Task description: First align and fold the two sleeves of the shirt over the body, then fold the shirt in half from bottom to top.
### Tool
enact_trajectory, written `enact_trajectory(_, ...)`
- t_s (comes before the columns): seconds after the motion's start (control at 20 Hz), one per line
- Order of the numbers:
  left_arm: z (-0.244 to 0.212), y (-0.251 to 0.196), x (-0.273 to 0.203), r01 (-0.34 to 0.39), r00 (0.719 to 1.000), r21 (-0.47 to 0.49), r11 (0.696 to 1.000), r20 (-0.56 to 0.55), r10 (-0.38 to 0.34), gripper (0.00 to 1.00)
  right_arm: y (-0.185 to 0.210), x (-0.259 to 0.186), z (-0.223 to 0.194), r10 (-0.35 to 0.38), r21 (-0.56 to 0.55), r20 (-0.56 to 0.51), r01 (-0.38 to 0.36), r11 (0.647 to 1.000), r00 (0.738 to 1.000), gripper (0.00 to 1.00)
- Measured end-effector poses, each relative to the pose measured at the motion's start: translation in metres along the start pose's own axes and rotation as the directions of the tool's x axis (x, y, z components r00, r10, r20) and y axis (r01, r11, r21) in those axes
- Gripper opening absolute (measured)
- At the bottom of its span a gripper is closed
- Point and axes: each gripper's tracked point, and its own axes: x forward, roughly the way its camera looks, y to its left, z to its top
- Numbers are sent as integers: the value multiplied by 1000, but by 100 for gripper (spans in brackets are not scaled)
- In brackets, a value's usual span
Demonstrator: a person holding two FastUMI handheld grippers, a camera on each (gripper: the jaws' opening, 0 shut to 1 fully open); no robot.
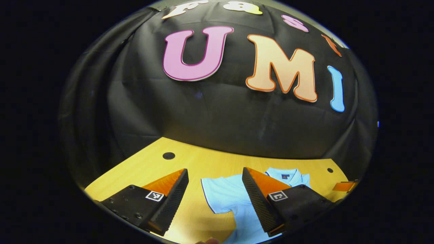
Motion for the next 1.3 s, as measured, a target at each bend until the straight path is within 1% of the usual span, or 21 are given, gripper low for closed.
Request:
enact_trajectory(0.2,-40,-7,39,13,996,-26,1000,-88,-15,95,-7,-9,-4,-18,0,-3,18,1000,1000,97)
enact_trajectory(0.35,-65,-6,61,6,988,-23,1000,-153,-9,95,-11,-16,-16,-26,8,-22,26,1000,999,97)
enact_trajectory(0.45,-84,-3,73,-11,981,-10,1000,-195,8,95,-14,-19,-23,-33,-1,-32,33,999,999,97)
enact_trajectory(0.75,-120,9,92,-62,955,-40,997,-291,48,96,-28,-27,-27,-57,3,-41,57,998,998,97)
enact_trajectory(0.9,-135,11,92,-69,940,-43,997,-337,51,96,-34,-29,-25,-64,9,-35,64,998,997,97)
enact_trajectory(0.95,-140,13,89,-83,934,-34,996,-351,66,96,-35,-30,-24,-64,9,-32,65,998,997,97)
enact_trajectory(1.05,-141,15,91,-94,934,-12,995,-348,84,95,-37,-31,-25,-65,6,-32,65,998,997,97)
enact_trajectory(1.1,-143,16,92,-97,931,17,995,-351,97,94,-38,-32,-26,-66,5,-34,66,998,997,97)
enact_trajectory(1.15,-146,18,91,-94,928,66,993,-357,112,94,-39,-33,-29,-66,5,-38,66,998,997,97)
enact_trajectory(1.2,-143,12,94,-70,938,74,995,-335,91,90,-40,-33,-30,-66,8,-41,66,998,997,97)
enact_trajectory(1.25,-144,6,94,-58,939,66,996,-336,77,86,-41,-35,-33,-66,12,-44,66,998,997,97)
enact_trajectory(1.3,-144,0,94,-43,941,60,997,-332,60,69,-42,-36,-34,-67,12,-47,67,998,997,97)
